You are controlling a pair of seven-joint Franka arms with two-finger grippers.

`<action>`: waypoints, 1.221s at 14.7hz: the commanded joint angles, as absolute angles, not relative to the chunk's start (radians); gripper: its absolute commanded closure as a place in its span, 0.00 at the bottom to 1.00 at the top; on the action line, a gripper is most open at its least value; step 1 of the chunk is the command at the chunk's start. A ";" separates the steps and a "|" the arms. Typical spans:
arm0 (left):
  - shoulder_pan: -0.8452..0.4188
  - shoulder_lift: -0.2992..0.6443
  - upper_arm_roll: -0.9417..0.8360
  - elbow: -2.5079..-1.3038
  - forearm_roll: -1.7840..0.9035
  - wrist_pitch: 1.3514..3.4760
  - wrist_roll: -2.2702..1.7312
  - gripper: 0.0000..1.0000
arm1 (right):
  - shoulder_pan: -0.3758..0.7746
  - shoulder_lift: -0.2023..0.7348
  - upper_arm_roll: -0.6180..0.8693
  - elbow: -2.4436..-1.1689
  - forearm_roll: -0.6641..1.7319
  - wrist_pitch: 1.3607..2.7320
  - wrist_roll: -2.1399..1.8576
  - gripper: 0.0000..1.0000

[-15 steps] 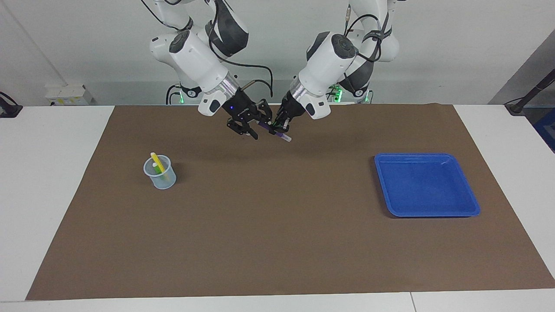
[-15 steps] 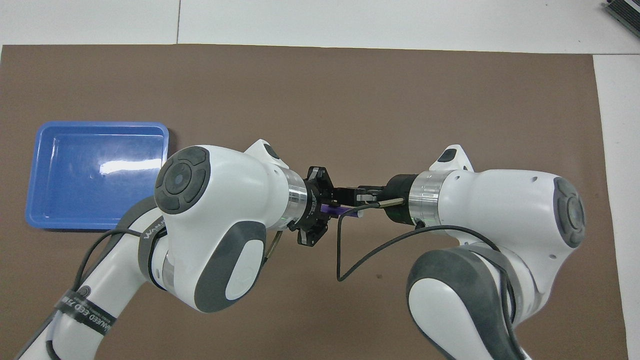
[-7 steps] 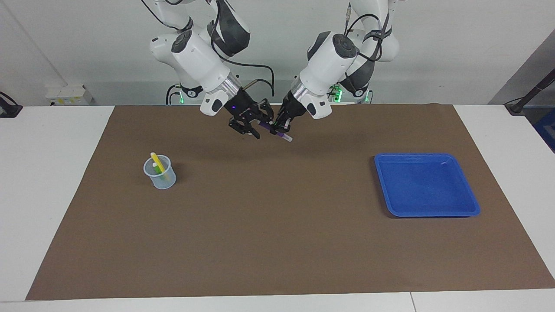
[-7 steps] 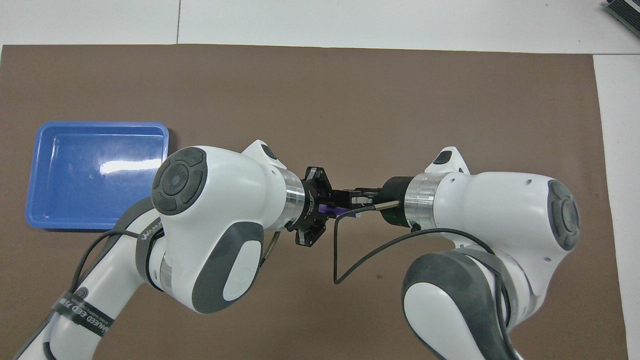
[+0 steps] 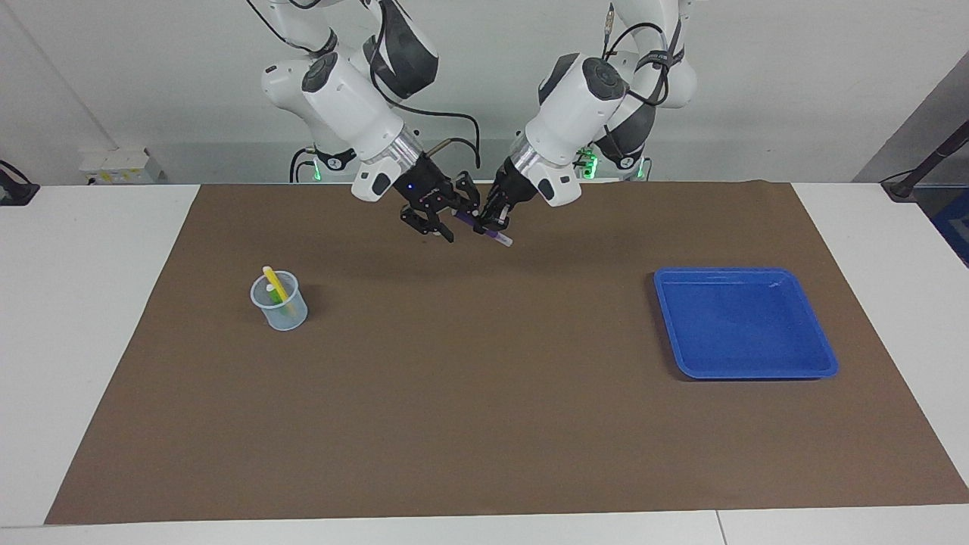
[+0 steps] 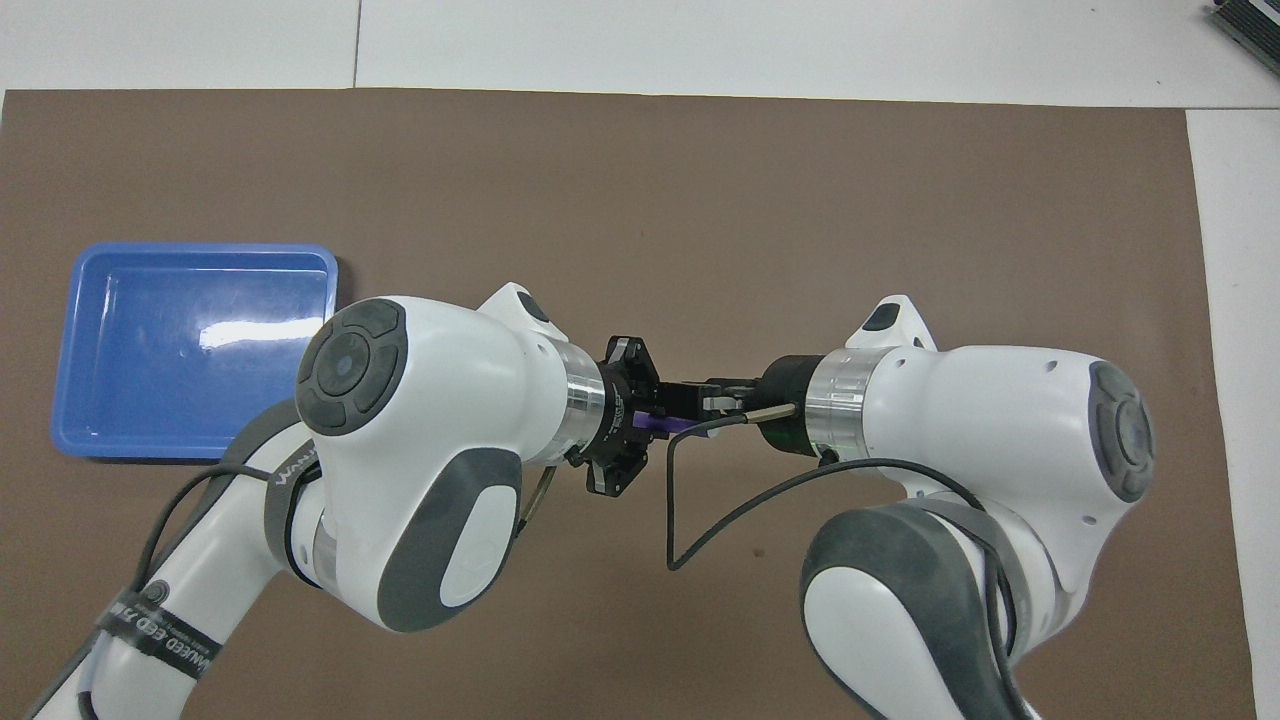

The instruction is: Transfer and insert pens with both arms

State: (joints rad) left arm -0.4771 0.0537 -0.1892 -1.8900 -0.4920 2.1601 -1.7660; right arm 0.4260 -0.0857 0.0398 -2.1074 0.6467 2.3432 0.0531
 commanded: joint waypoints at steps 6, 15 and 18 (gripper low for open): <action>-0.450 0.041 -0.178 -1.913 -0.502 2.174 -1.735 1.00 | 0.442 -0.106 0.041 -2.118 0.587 2.290 -0.024 0.29; -0.419 -0.014 -0.181 -1.987 -0.505 2.180 -1.643 1.00 | 0.428 -0.101 0.043 -2.114 0.541 2.289 0.011 0.29; -0.419 -0.014 -0.181 -1.985 -0.505 2.183 -1.644 1.00 | 0.428 -0.101 0.041 -2.112 0.598 2.289 0.024 0.29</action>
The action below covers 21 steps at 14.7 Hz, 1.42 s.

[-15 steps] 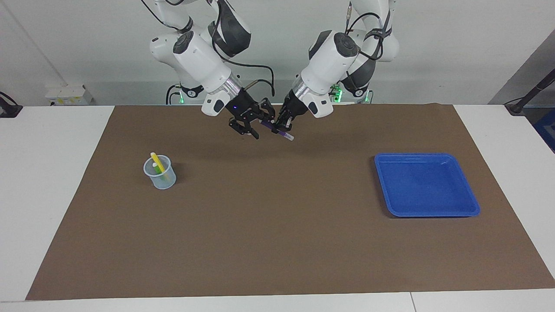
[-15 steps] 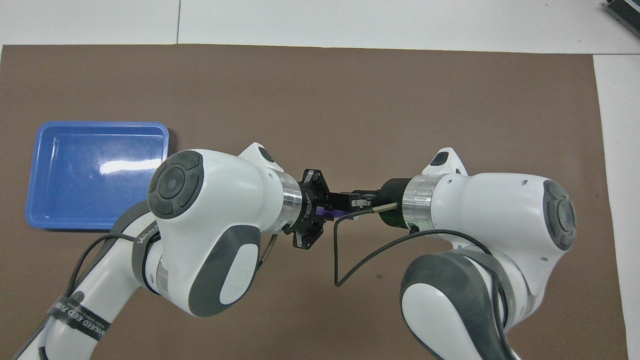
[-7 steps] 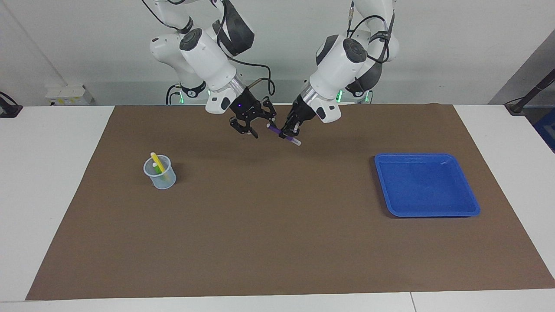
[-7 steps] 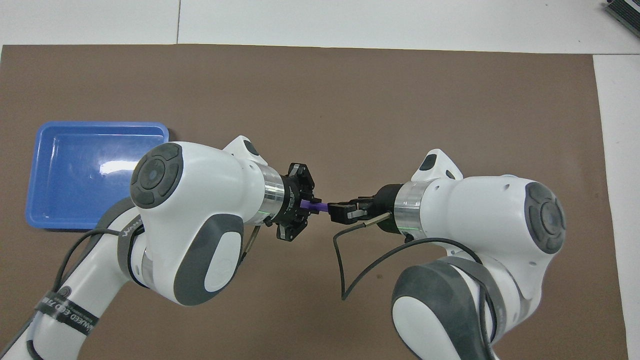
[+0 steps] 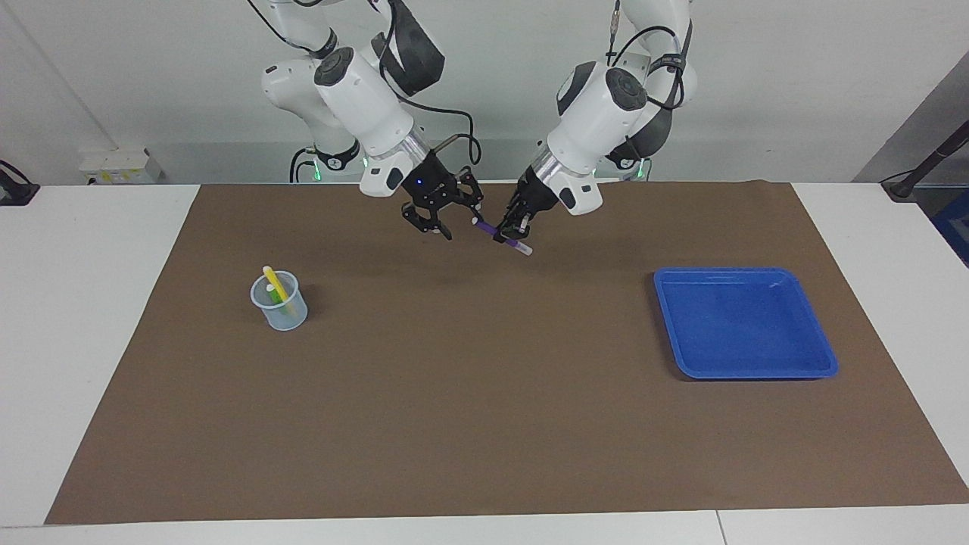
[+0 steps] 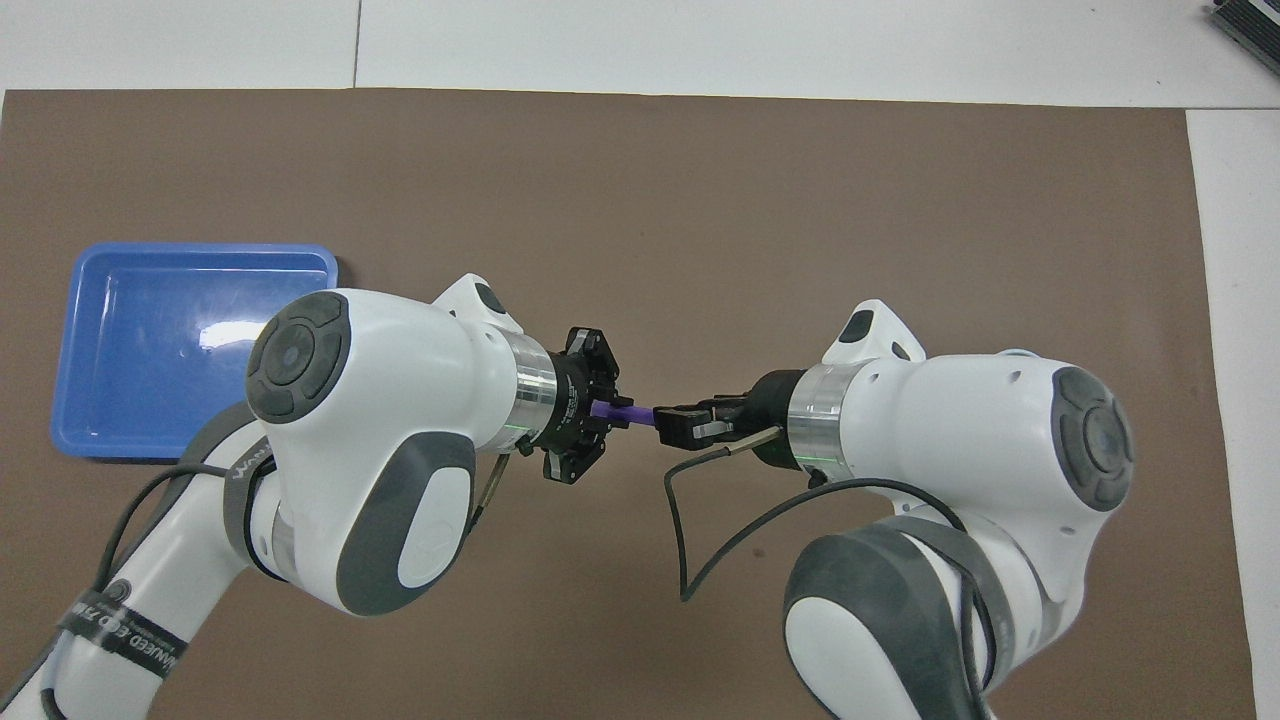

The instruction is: Transfer and insert pens with both arms

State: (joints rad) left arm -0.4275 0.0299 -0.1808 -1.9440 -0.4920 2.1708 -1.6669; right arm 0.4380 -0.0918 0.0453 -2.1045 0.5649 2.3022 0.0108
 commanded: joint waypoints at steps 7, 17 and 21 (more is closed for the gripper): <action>-0.417 -0.015 -0.181 -1.982 -0.505 2.181 -1.647 1.00 | 0.430 -0.104 0.041 -2.114 0.706 2.295 0.021 0.29; -0.417 -0.021 -0.181 -1.980 -0.505 2.178 -1.647 1.00 | 0.454 -0.106 0.043 -2.114 0.722 2.302 0.034 0.55; -0.417 -0.023 -0.181 -1.980 -0.505 2.180 -1.649 1.00 | 0.466 -0.106 0.043 -2.114 0.732 2.307 0.031 0.69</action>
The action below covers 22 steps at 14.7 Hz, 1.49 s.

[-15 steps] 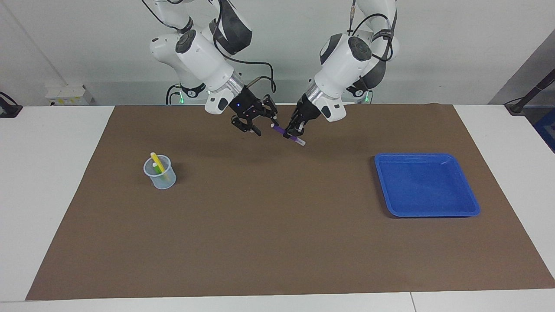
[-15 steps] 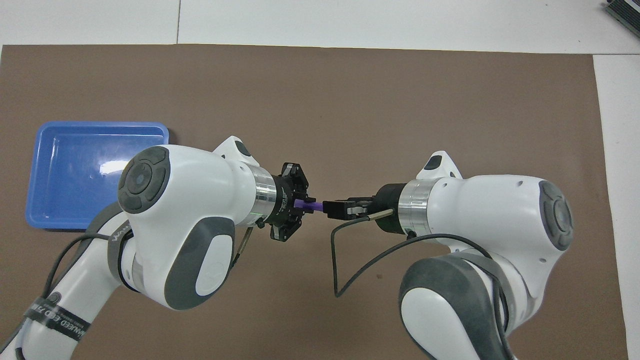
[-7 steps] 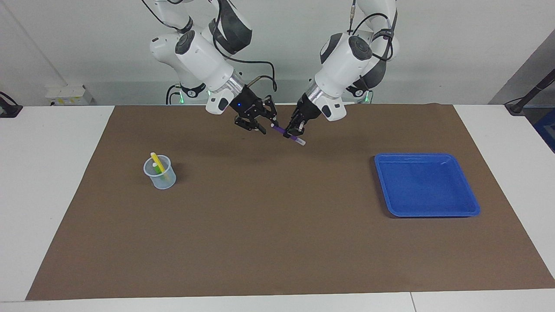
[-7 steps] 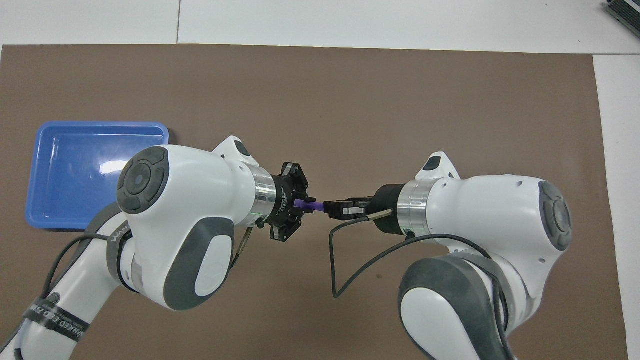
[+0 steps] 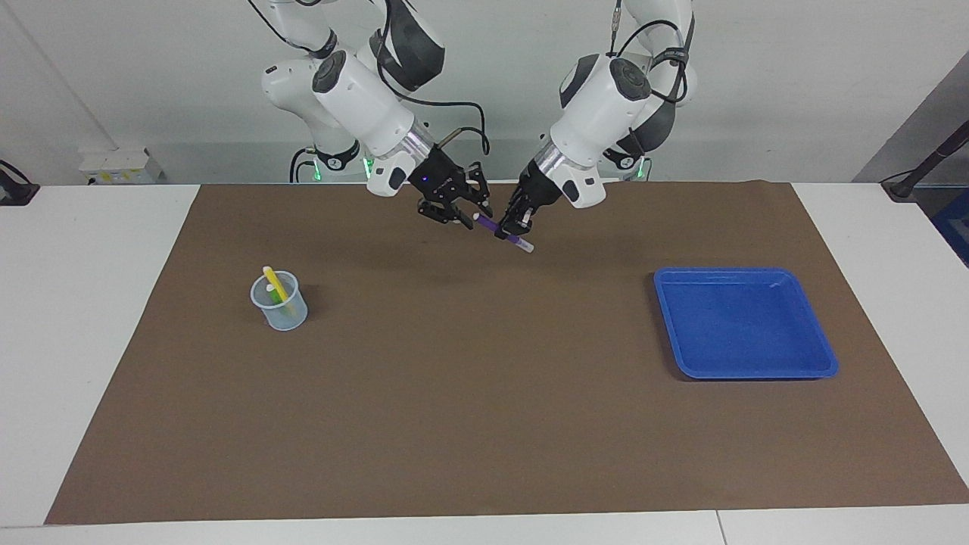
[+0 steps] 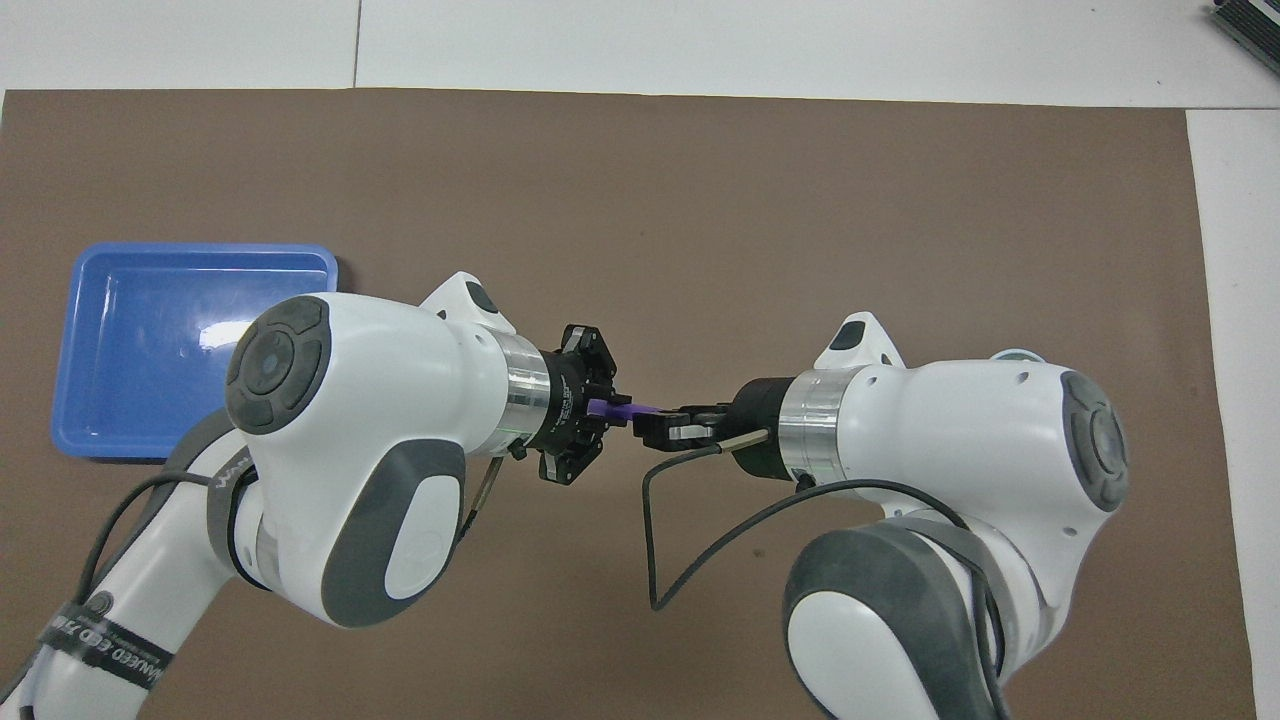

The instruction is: Transfer and insert pens with both arms

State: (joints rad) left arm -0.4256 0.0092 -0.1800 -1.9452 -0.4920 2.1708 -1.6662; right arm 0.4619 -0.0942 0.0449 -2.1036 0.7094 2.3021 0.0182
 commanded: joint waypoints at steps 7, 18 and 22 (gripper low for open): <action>-0.417 -0.028 -0.181 -1.982 -0.505 2.177 -1.647 1.00 | 0.465 -0.101 0.041 -2.105 0.732 2.301 0.046 1.00; -0.420 -0.041 -0.176 -1.979 -0.503 2.174 -1.652 0.00 | 0.433 -0.080 0.038 -2.026 0.661 2.169 0.075 1.00; -0.315 -0.041 -0.167 -1.976 -0.500 2.169 -1.635 0.00 | 0.413 -0.084 0.032 -2.020 0.585 2.122 0.077 1.00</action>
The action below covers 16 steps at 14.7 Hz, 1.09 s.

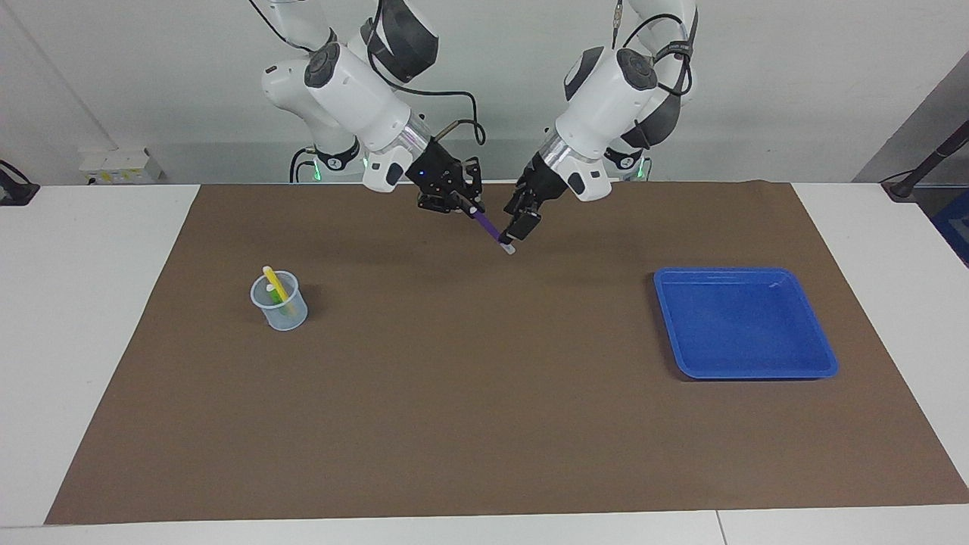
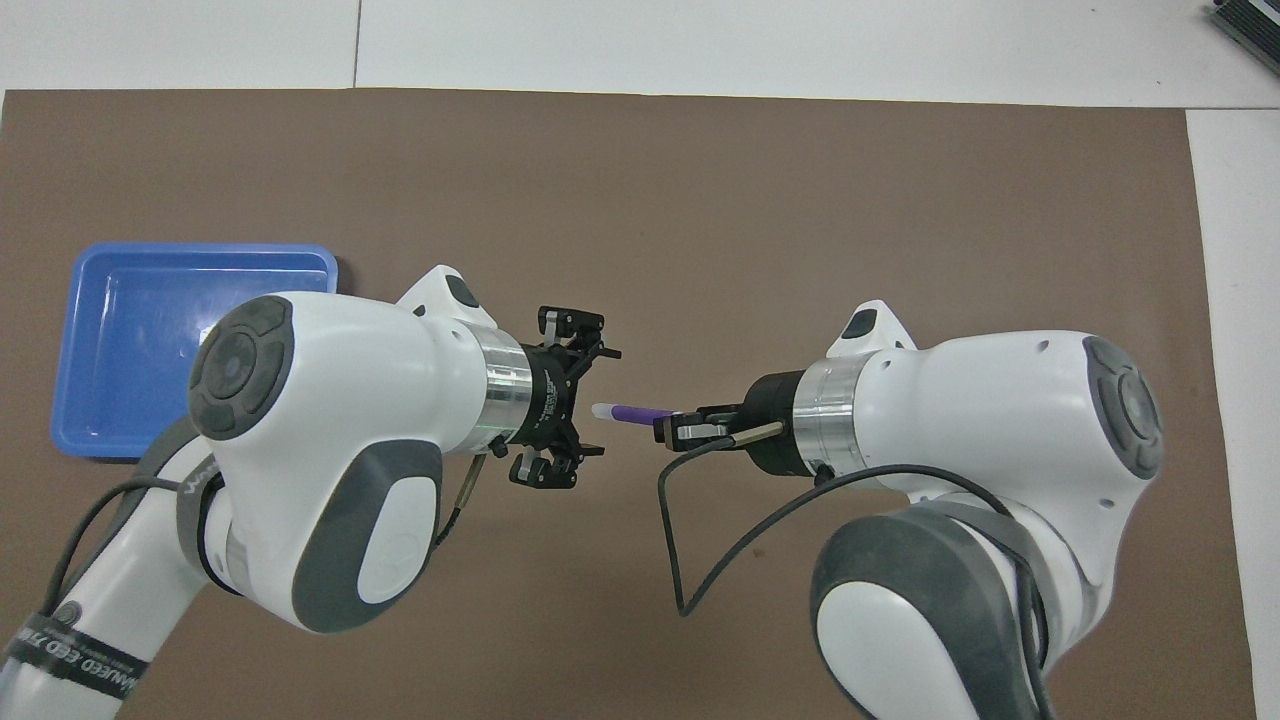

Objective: Transfer and insert pens with both arms
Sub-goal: 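Open the left gripper and withdraw it while the right gripper retracts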

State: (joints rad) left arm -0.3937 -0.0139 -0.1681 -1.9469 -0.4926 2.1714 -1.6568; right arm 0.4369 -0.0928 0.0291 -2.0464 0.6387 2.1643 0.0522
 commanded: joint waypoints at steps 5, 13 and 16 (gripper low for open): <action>-0.039 -0.057 -0.166 -1.960 -0.485 2.053 -1.395 0.00 | 0.365 -0.106 0.028 -1.984 0.338 1.981 0.077 1.00; 0.222 -0.060 -0.164 -1.925 -0.350 1.974 -0.811 0.00 | 0.211 -0.187 0.028 -1.980 0.014 1.796 -0.024 1.00; 0.227 -0.048 -0.160 -1.914 -0.199 1.959 -0.632 0.00 | 0.135 -0.198 0.029 -1.999 -0.047 1.798 -0.116 1.00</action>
State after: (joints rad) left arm 0.2184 -0.0489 -0.1517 -1.9275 -0.2959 1.9927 -0.7288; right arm 0.1868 -0.1781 0.0172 -1.9744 -0.0083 1.8020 -0.0543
